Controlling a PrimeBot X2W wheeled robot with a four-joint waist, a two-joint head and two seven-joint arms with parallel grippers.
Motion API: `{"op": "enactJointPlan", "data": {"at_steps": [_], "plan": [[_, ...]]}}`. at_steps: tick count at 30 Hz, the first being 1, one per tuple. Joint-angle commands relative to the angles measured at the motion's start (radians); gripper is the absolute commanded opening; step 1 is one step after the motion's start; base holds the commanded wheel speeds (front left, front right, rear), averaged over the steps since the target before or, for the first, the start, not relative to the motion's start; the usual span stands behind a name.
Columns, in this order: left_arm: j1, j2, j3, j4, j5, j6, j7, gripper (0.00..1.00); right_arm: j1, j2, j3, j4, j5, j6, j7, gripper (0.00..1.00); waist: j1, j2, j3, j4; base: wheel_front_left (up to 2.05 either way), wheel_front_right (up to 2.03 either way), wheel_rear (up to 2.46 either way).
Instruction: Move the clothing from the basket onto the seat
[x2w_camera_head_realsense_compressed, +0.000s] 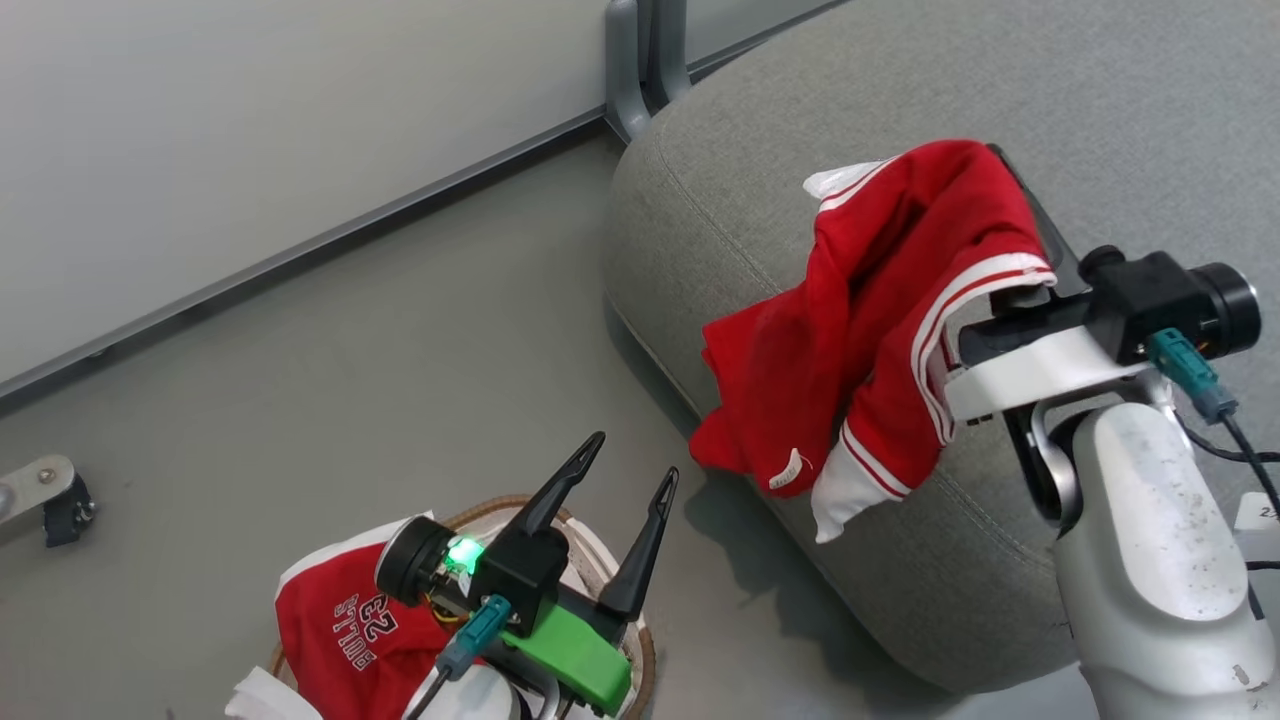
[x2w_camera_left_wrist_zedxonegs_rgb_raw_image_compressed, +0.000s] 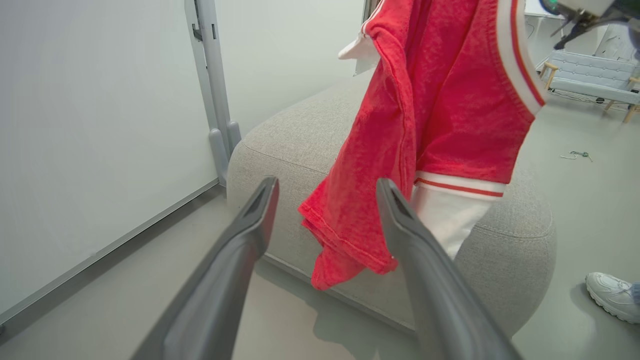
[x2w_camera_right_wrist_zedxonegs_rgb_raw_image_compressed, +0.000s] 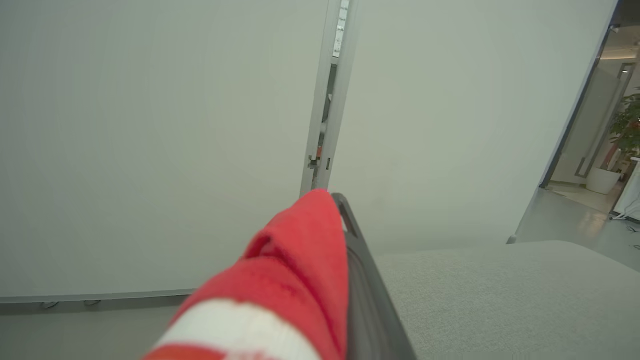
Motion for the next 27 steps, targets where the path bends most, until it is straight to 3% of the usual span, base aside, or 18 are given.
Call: {"op": "enactJointPlan", "data": {"at_steps": [1,10,22,27], "plan": [[-0.023,0.011,0.001,0.001,0.0,-0.005,0.0,1.0,-0.026,-0.003,-0.016,-0.01,0.011,-0.001,-0.002,0.0,0.0,-0.0001,0.039,-0.022,0.0,0.0,0.0],[-0.07,0.03,-0.01,-0.002,0.005,-0.005,0.0,1.0,-0.25,-0.037,-0.181,-0.048,-0.072,-0.001,-0.002,0.0,0.0,-0.0001,0.127,0.013,0.0,0.0,0.0],[-0.188,0.036,-0.077,-0.029,0.023,-0.005,0.0,1.0,-0.653,-0.288,-0.312,0.034,-0.105,-0.001,-0.002,0.0,0.0,-0.0001,0.329,0.135,0.0,0.0,0.0],[-0.25,0.028,-0.102,-0.027,0.038,-0.005,0.0,1.0,-0.719,-0.34,-0.345,0.12,-0.112,-0.001,-0.002,0.0,0.0,-0.0001,0.423,0.192,0.0,0.0,0.0]]}}
